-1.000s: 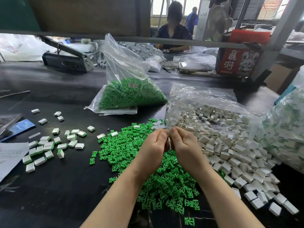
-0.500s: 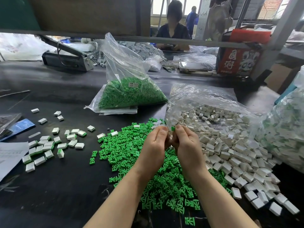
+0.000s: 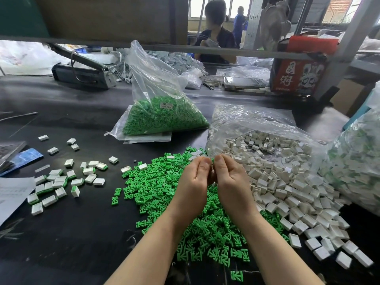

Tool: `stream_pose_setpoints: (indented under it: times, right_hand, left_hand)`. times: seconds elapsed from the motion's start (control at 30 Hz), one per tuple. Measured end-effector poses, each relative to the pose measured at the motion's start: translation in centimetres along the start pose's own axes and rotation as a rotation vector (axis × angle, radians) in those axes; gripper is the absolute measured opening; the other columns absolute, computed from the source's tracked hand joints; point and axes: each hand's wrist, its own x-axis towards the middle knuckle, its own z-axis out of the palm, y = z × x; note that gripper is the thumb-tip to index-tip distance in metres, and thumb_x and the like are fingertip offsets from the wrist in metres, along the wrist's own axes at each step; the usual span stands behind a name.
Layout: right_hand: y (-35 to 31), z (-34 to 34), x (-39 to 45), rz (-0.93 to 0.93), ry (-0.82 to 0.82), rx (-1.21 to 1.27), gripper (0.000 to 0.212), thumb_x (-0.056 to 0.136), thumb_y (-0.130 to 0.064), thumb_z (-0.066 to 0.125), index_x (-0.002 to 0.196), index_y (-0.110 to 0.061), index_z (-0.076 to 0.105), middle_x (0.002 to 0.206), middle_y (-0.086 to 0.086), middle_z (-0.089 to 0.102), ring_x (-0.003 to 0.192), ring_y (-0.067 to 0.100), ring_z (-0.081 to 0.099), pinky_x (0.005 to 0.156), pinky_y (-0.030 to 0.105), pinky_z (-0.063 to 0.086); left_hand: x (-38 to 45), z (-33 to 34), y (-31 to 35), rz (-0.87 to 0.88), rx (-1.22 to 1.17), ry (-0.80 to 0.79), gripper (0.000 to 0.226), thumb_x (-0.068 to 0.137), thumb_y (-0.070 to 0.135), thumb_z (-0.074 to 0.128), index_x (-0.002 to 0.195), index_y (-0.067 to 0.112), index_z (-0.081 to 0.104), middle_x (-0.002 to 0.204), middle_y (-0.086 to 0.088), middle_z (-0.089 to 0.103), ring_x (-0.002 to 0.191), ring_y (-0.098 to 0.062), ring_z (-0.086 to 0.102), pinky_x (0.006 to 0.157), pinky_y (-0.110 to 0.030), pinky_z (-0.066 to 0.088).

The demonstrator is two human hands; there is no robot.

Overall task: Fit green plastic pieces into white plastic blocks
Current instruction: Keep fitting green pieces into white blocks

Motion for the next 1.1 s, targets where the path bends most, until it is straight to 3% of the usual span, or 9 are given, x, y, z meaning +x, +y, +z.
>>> stream_pose_setpoints:
  times: [0.2, 0.27, 0.33, 0.5, 0.6, 0.7, 0.83, 0.97, 1.1]
  right_hand:
    - [0.3, -0.6, 0.3, -0.034, -0.079, -0.035, 0.034, 0.093, -0.035, 0.04, 0.062, -0.022, 0.045, 0.054, -0.015, 0.049, 0.054, 0.004, 0.041, 0.054, 0.026, 0.033]
    - [0.5, -0.8, 0.3, -0.04, -0.116, -0.015, 0.033, 0.093, -0.033, 0.041, 0.062, -0.023, 0.047, 0.055, -0.016, 0.051, 0.054, 0.001, 0.042, 0.054, 0.02, 0.033]
    - [0.6, -0.8, 0.3, -0.042, -0.142, -0.005, 0.032, 0.093, -0.033, 0.041, 0.064, -0.023, 0.05, 0.056, -0.016, 0.053, 0.055, 0.0, 0.044, 0.054, 0.018, 0.034]
    - [0.6, -0.7, 0.2, -0.035, -0.184, 0.054, 0.031, 0.095, -0.036, 0.041, 0.072, -0.021, 0.055, 0.064, -0.01, 0.054, 0.065, 0.011, 0.049, 0.061, 0.042, 0.04]
    - [0.6, -0.9, 0.1, -0.035, -0.215, 0.123, 0.034, 0.096, -0.034, 0.04, 0.072, -0.013, 0.052, 0.066, -0.005, 0.05, 0.066, 0.018, 0.046, 0.062, 0.049, 0.038]
    - [0.5, -1.1, -0.1, -0.072, -0.181, 0.044, 0.028, 0.095, -0.031, 0.041, 0.069, -0.021, 0.048, 0.061, -0.01, 0.05, 0.059, 0.009, 0.044, 0.057, 0.035, 0.036]
    - [0.4, -0.8, -0.4, -0.114, -0.029, 0.133, 0.009, 0.095, -0.012, 0.056, 0.087, -0.016, 0.057, 0.069, -0.001, 0.065, 0.061, 0.01, 0.06, 0.057, 0.021, 0.047]
    - [0.3, -0.4, -0.5, -0.178, 0.082, 0.129, 0.013, 0.091, -0.001, 0.065, 0.094, -0.014, 0.064, 0.075, -0.004, 0.067, 0.062, 0.008, 0.063, 0.057, 0.02, 0.05]
    - [0.2, -0.3, -0.5, -0.286, 0.163, -0.028, 0.009, 0.089, -0.003, 0.068, 0.089, -0.012, 0.066, 0.074, -0.006, 0.068, 0.064, 0.011, 0.066, 0.057, 0.024, 0.053]
  left_hand:
    - [0.1, -0.4, 0.3, 0.029, 0.073, -0.022, 0.028, 0.095, 0.035, 0.041, 0.084, 0.014, 0.055, 0.075, -0.004, 0.053, 0.074, -0.025, 0.048, 0.08, -0.057, 0.044]
    - [0.2, -0.7, 0.2, 0.018, 0.108, -0.05, 0.033, 0.096, 0.034, 0.041, 0.093, 0.007, 0.059, 0.087, -0.017, 0.062, 0.085, -0.038, 0.058, 0.089, -0.055, 0.049]
    - [0.3, -0.8, 0.2, 0.01, 0.15, -0.068, 0.038, 0.096, 0.034, 0.04, 0.104, 0.003, 0.06, 0.103, -0.023, 0.065, 0.102, -0.038, 0.062, 0.096, -0.055, 0.048]
    - [0.2, -0.9, 0.1, -0.011, 0.105, -0.041, 0.033, 0.102, 0.029, 0.039, 0.107, 0.005, 0.061, 0.109, -0.02, 0.066, 0.108, -0.031, 0.064, 0.1, -0.049, 0.048]
    - [0.2, -1.0, 0.1, -0.029, 0.039, -0.012, 0.029, 0.107, 0.017, 0.037, 0.097, 0.005, 0.061, 0.094, -0.009, 0.068, 0.094, -0.023, 0.065, 0.095, -0.041, 0.052]
    - [0.1, -0.9, 0.5, -0.023, -0.007, -0.008, 0.031, 0.106, 0.017, 0.036, 0.08, 0.011, 0.051, 0.067, 0.011, 0.054, 0.068, -0.005, 0.053, 0.071, -0.024, 0.051]
    - [0.2, -0.6, 0.6, 0.001, -0.071, 0.014, 0.03, 0.107, 0.018, 0.036, 0.087, 0.002, 0.051, 0.082, -0.011, 0.051, 0.084, -0.023, 0.05, 0.086, -0.042, 0.046]
    - [0.2, -0.6, 0.6, 0.004, -0.103, 0.039, 0.031, 0.106, 0.019, 0.036, 0.084, 0.009, 0.055, 0.075, 0.003, 0.058, 0.08, -0.015, 0.056, 0.087, -0.041, 0.049]
    - [0.3, -0.3, 0.4, 0.001, -0.146, 0.042, 0.031, 0.106, 0.017, 0.037, 0.098, -0.009, 0.053, 0.095, -0.017, 0.056, 0.093, -0.029, 0.052, 0.099, -0.061, 0.041]
